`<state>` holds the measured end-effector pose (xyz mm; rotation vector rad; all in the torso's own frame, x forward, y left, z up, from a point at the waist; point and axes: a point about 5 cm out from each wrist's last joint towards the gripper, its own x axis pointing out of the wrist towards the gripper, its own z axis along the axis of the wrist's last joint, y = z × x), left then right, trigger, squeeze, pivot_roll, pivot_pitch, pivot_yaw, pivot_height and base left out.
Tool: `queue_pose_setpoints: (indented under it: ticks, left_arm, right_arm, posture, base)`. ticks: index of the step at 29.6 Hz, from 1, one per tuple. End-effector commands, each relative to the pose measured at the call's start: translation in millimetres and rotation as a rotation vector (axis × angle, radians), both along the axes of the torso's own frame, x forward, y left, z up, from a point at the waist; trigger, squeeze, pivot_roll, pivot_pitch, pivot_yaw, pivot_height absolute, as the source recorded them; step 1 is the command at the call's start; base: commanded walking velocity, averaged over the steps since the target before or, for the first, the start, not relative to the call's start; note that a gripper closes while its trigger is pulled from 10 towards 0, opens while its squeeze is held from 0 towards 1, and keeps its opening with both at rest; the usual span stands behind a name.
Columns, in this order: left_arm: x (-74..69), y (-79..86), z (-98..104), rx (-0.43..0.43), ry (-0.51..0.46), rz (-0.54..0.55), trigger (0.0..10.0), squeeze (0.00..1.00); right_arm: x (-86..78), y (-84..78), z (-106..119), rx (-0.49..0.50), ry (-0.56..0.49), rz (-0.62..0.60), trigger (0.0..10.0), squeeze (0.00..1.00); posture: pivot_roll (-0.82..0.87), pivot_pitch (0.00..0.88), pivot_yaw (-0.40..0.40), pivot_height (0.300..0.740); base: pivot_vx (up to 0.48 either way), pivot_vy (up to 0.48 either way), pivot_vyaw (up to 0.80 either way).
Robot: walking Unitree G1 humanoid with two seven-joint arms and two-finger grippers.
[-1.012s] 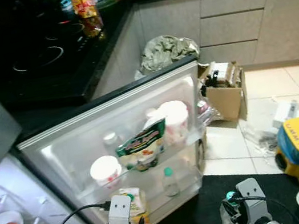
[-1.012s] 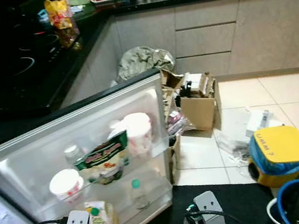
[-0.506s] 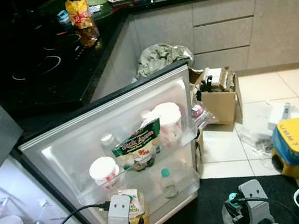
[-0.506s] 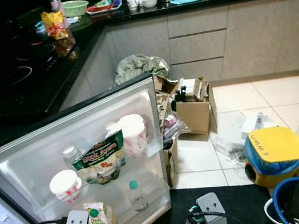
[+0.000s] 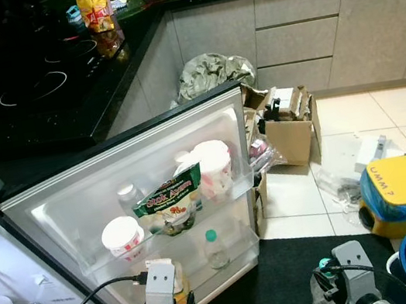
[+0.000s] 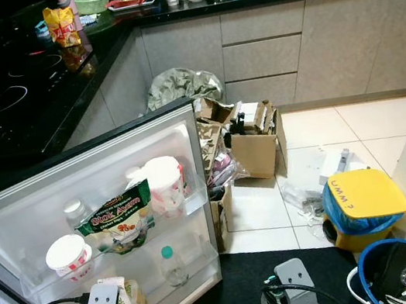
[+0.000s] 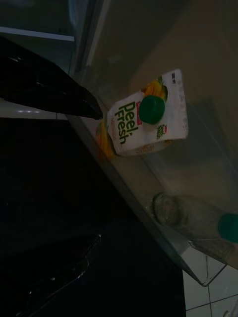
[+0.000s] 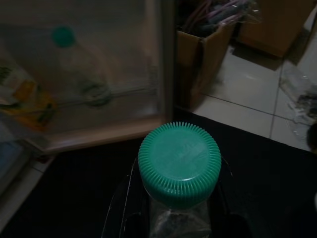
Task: Restocking fridge
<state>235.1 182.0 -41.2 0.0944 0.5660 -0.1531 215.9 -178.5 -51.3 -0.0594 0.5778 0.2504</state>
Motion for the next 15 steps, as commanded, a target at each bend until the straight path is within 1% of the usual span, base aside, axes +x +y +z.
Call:
queue_pose_setpoints:
  ticks: [1, 4, 6, 12, 14, 15]
  left_arm:
    - [-4.9, 2.1, -3.7, 0.002, 0.022, 0.011, 10.0, 0.00]
    - [-4.7, 1.6, -3.4, 0.011, 0.017, 0.000, 10.0, 0.00]
    - [-4.6, 1.2, -3.2, 0.008, 0.015, -0.004, 10.0, 0.00]
    - [-3.5, -0.8, -2.8, 0.017, 0.013, -0.020, 10.0, 0.00]
    - [-2.7, -1.0, -2.4, 0.010, 0.013, -0.009, 10.0, 0.00]
    - [-2.4, -0.1, -2.5, -0.007, 0.016, 0.014, 10.0, 0.00]
  right_arm:
    - [2.1, 2.2, 2.5, 0.002, -0.025, 0.014, 10.0, 0.00]
    - [2.5, 1.7, 2.8, 0.001, -0.026, 0.015, 10.0, 0.00]
    - [2.7, 1.5, 3.0, 0.000, -0.027, 0.015, 10.0, 0.00]
    - [3.2, 1.3, 3.5, 0.000, -0.030, 0.016, 10.0, 0.00]
    - [3.2, 1.4, 3.6, 0.000, -0.032, 0.016, 10.0, 0.00]
    - [3.2, 1.4, 3.6, 0.000, -0.032, 0.015, 10.0, 0.00]
  posture:
    - [-0.05, 0.017, 0.007, 0.740]
    - [-0.05, 0.016, 0.006, 0.740]
    - [-0.05, 0.015, 0.007, 0.740]
    - [-0.06, 0.014, 0.008, 0.740]
    - [-0.06, 0.014, 0.008, 0.740]
    - [-0.06, 0.014, 0.008, 0.740]
  base:
    - [0.000, 0.000, 0.00]
    - [0.000, 0.000, 0.00]
    - [0.000, -0.240, 0.00]
    - [0.000, -0.480, 0.00]
    - [0.000, -0.480, 0.00]
    - [0.000, 0.000, 0.00]
